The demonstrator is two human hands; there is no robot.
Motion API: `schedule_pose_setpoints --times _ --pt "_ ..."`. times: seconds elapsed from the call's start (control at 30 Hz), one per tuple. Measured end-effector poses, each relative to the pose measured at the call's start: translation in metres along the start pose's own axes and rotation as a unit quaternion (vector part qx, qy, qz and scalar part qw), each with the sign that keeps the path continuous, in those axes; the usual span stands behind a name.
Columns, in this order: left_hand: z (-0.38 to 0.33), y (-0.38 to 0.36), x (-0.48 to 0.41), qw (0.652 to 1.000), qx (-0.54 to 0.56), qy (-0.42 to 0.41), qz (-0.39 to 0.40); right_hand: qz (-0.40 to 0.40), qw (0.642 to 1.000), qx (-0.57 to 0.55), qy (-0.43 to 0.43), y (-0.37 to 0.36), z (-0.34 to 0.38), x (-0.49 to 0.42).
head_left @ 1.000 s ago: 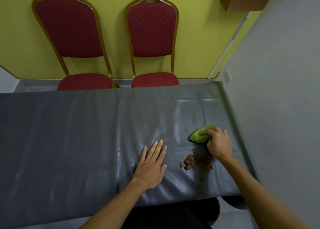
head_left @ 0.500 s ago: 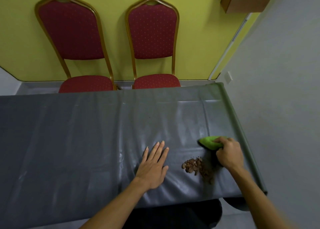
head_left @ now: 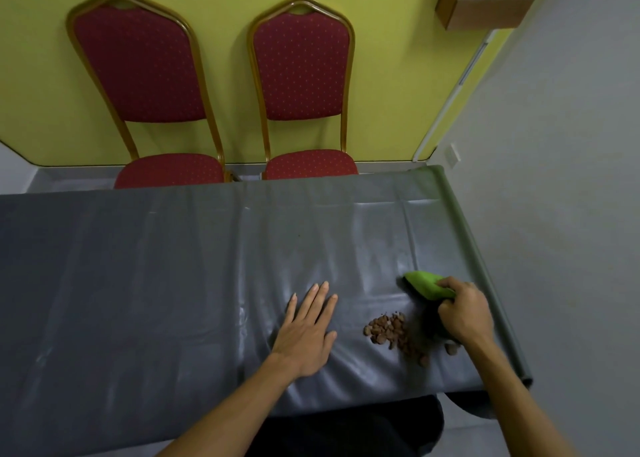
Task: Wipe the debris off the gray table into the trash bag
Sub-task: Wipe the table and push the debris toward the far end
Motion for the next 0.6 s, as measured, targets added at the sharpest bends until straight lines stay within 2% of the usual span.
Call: schedule_pose_setpoints --times 0.27,0.43,0.6 --pt "0.0 -0.001 0.0 1.0 0.001 -0.004 -0.005 0.031 0.999 -0.003 0.033 -0.018 0.02 0.012" --pt "0.0 -0.001 0.0 1.0 0.005 -0.008 -0.006 0.005 0.998 -0.043 0.036 -0.005 0.032 0.011" --pt "0.002 -0.001 0.0 1.0 -0.01 -0.007 -0.016 0.002 0.994 -0.075 0.078 -0.01 0.071 0.033"
Point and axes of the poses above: each hand's wrist, its own x-axis away from the middle knuckle, its own y-axis out of the back of the hand, z = x × y, the point moved 6 cm from there along -x, towards the middle knuckle, and after that the axes turned 9 degrees about x, right-handed, at the moved point
